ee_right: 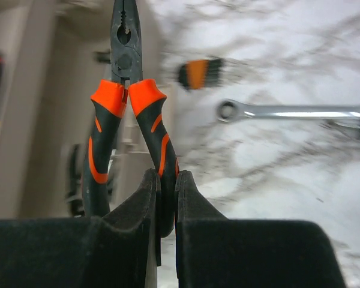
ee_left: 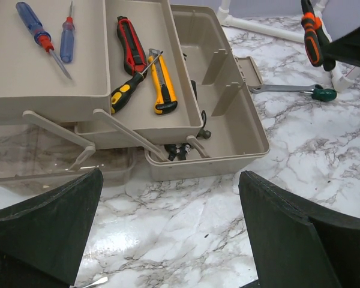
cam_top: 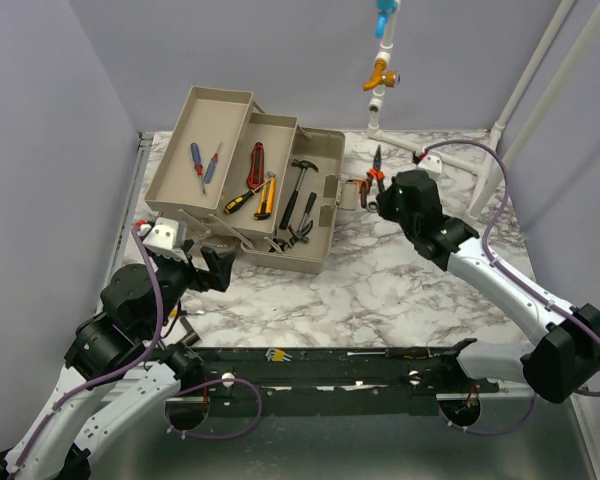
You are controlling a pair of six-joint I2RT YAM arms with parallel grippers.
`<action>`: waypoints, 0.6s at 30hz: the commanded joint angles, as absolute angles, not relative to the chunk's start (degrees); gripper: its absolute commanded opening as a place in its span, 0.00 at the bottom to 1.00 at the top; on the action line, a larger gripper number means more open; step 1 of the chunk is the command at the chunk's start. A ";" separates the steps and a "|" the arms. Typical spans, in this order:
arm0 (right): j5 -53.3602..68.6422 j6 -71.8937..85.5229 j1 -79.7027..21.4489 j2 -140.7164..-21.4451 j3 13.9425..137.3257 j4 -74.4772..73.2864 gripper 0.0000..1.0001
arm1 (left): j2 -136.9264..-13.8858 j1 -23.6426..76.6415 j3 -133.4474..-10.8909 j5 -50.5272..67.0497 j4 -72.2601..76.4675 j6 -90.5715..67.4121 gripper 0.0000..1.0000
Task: Pack the tool kit
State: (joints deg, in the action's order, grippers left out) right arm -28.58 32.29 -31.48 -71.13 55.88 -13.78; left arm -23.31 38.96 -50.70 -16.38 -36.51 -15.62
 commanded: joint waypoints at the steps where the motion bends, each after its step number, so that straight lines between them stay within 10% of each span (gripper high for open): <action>1: -7.67 30.11 -31.77 -75.98 65.25 -7.61 0.01 | -22.16 38.67 -50.01 -19.05 -35.77 -15.70 0.99; 18: -13.68 37.09 -40.87 -114.92 108.48 -20.51 0.01 | -16.03 38.60 -51.72 -29.35 -38.70 -17.75 0.98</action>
State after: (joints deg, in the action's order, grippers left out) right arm -9.89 33.65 -39.27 -110.00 101.54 -17.28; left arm -17.52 38.96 -50.37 -26.57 -37.04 -17.39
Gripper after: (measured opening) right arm 0.111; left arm 0.984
